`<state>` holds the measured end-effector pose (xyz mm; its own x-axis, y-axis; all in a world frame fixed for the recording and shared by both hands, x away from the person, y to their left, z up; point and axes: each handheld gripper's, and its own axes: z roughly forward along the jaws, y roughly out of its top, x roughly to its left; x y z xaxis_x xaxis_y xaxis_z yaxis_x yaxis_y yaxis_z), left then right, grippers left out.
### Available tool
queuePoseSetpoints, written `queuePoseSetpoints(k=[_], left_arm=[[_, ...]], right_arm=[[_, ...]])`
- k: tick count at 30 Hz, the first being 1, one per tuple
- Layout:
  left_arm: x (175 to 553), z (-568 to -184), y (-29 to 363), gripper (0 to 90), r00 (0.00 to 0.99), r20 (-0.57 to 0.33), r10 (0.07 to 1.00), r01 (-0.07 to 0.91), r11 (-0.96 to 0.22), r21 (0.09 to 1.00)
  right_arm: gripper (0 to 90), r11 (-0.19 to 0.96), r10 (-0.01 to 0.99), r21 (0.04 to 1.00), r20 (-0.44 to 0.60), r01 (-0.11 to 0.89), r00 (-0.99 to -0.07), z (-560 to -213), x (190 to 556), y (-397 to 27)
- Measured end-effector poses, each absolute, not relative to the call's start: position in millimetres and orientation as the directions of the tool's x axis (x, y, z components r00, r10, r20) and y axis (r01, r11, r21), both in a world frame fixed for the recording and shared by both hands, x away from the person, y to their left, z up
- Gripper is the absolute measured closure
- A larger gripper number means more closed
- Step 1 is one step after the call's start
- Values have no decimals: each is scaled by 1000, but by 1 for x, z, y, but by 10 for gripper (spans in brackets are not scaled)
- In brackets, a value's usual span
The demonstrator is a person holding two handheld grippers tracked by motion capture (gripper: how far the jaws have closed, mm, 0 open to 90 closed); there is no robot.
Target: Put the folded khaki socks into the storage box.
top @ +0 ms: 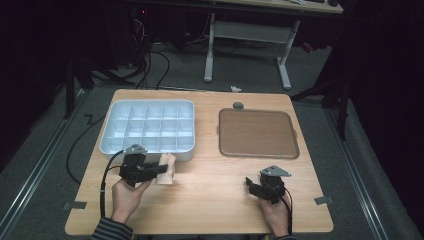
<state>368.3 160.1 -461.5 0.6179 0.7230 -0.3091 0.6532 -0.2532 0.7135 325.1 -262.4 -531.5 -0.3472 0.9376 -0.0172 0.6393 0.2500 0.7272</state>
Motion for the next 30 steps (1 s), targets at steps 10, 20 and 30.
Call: queuePoseSetpoints(k=[10,20,30], left_arm=[[369,-454,173,719,607,-314,730,650,-229,725],[377,-442,184,723,603,-316,733,652,-223,725],[383,-434,186,723,603,-315,733,646,-217,731]], right_arm=[[352,249,937,727,-16,639,-348,-531,325,-263],[357,248,938,727,-15,640,-346,-531,325,-262],[356,248,938,727,-15,640,-346,-531,325,-262]])
